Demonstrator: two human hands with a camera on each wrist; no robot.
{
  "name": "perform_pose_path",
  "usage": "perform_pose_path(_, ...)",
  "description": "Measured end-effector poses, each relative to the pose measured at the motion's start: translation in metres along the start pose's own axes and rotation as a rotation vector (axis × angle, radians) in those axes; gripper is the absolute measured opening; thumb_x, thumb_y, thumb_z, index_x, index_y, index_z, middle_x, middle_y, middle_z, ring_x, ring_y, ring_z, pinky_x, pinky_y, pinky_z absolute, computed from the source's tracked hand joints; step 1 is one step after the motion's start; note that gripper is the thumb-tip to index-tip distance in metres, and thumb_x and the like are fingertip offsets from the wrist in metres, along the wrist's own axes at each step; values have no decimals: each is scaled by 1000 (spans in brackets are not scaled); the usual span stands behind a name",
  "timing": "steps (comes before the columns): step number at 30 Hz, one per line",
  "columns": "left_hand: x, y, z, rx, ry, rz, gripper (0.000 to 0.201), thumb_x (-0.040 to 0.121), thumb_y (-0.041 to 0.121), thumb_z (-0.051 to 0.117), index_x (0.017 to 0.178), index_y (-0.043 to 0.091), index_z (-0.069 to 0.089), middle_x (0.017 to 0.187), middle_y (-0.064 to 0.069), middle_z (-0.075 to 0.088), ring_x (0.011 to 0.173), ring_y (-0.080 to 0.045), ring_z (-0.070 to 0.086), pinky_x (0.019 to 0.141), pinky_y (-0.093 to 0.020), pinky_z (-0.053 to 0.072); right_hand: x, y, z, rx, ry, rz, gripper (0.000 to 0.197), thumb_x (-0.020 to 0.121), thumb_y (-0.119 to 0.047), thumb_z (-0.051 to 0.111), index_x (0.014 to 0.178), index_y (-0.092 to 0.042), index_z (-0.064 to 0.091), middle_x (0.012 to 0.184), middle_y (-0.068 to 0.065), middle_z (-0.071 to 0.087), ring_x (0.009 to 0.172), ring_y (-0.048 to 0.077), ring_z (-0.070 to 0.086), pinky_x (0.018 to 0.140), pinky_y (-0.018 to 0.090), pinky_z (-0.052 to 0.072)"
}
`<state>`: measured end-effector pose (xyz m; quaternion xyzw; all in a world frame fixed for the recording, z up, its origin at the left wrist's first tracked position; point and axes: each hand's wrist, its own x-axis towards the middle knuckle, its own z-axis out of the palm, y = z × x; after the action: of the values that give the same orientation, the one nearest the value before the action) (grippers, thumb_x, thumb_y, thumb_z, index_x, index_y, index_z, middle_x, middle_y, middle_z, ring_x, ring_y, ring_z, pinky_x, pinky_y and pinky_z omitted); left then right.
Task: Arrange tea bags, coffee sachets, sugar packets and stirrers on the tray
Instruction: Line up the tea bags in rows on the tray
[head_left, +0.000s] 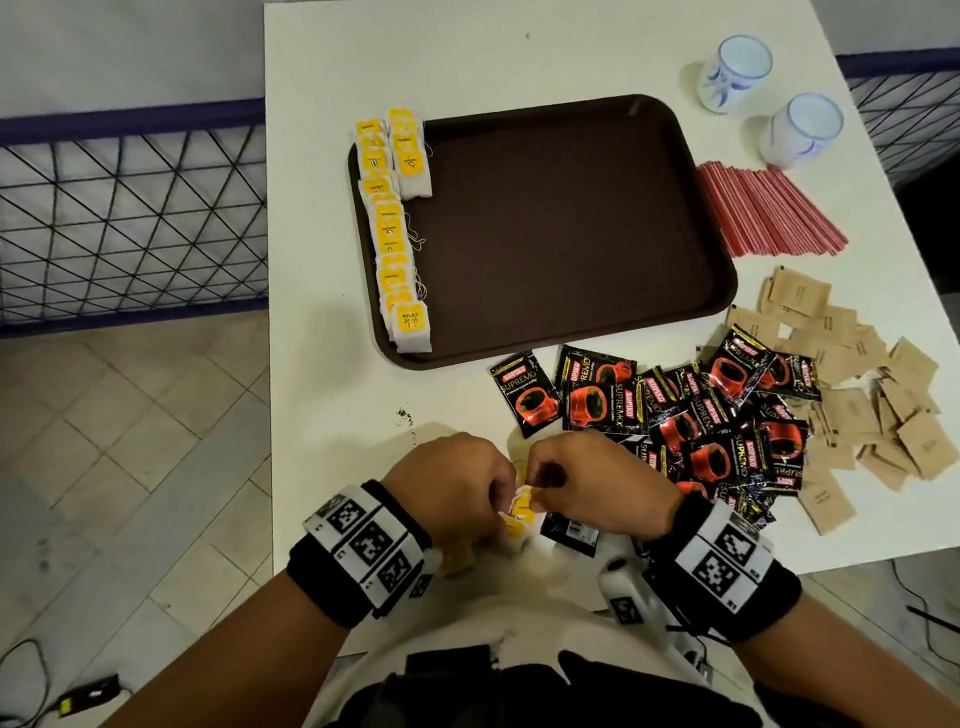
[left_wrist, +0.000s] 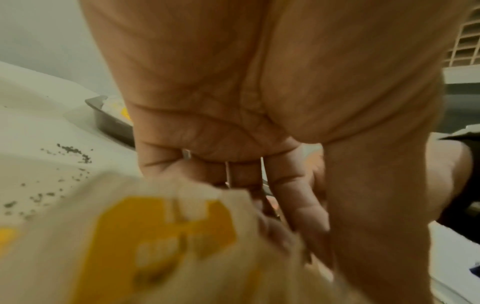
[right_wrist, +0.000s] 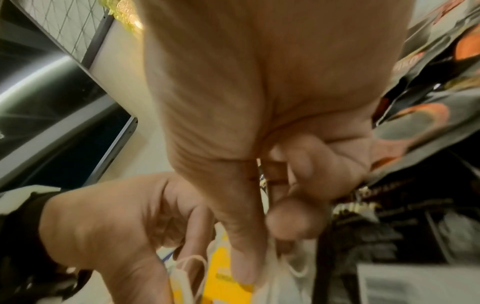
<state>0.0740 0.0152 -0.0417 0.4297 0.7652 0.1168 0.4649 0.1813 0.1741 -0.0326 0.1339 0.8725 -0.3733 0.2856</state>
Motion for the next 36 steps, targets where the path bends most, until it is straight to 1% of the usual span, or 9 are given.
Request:
perform_pose_path(3,-7,1,-12,-137,18,36,26,64,42,86,70,24,68,62,17,62,60,-1,57,60,-26,49,-2,0,-14,136,-29,20,15,78,-21,84,78,-21,69,69,-10,66,61,0,61,58,17,47)
perform_pose_path(7,-16,2,-31,-299,56,84,22,67,30,87,68,19,68,70,12,69,66,-6,64,65,-31,53,-6,-2,-35,206,-44,28,18,76,-20,86,78,-19,68,65,-3,70,54,13,66,60,35,55)
perform_pose_path(10,-18,-3,-43,-417,92,77,24,69,28,86,68,17,64,72,0,70,65,-18,64,64,-37,52,-6,-3,-47,209,-53,26,19,74,-21,87,78,-16,69,73,4,73,60,19,70,65,37,57)
perform_pose_path(14,-17,-13,-55,-467,115,62,20,76,20,82,72,18,62,73,-6,70,64,-25,61,71,-45,54,-3,0,-54,303,-74,-6,17,76,-21,85,76,-19,69,84,11,75,66,33,70,65,50,57)
perform_pose_path(17,-15,-19,-58,-463,149,59,19,77,22,81,77,21,62,76,-8,71,75,-34,66,77,-49,53,-1,2,-54,310,-47,-1,19,84,-19,79,78,-15,61,82,11,76,63,32,71,53,39,53)
perform_pose_path(21,-11,-22,-62,-464,196,75,17,80,20,79,83,22,63,77,2,72,73,-20,67,79,-44,56,4,2,-55,412,-27,22,18,91,-6,68,85,-4,51,68,19,72,63,35,72,53,41,53)
perform_pose_path(30,19,-41,-137,-326,459,89,10,87,13,70,89,22,66,77,8,71,63,-3,64,71,-34,57,43,-6,-88,649,59,-26,6,90,10,62,93,7,58,80,24,73,79,31,75,68,31,62)
perform_pose_path(33,38,-48,-177,-207,579,88,8,87,17,71,87,23,67,82,10,67,63,7,59,65,-19,46,71,-14,-111,619,147,-71,4,91,9,61,94,10,58,79,26,72,69,22,73,61,27,59)
perform_pose_path(36,64,-57,-211,-126,626,61,8,84,15,70,85,23,69,81,9,66,71,1,61,69,-19,47,106,-24,-130,614,242,-109,4,92,5,61,91,3,58,79,30,70,65,26,71,51,27,55)
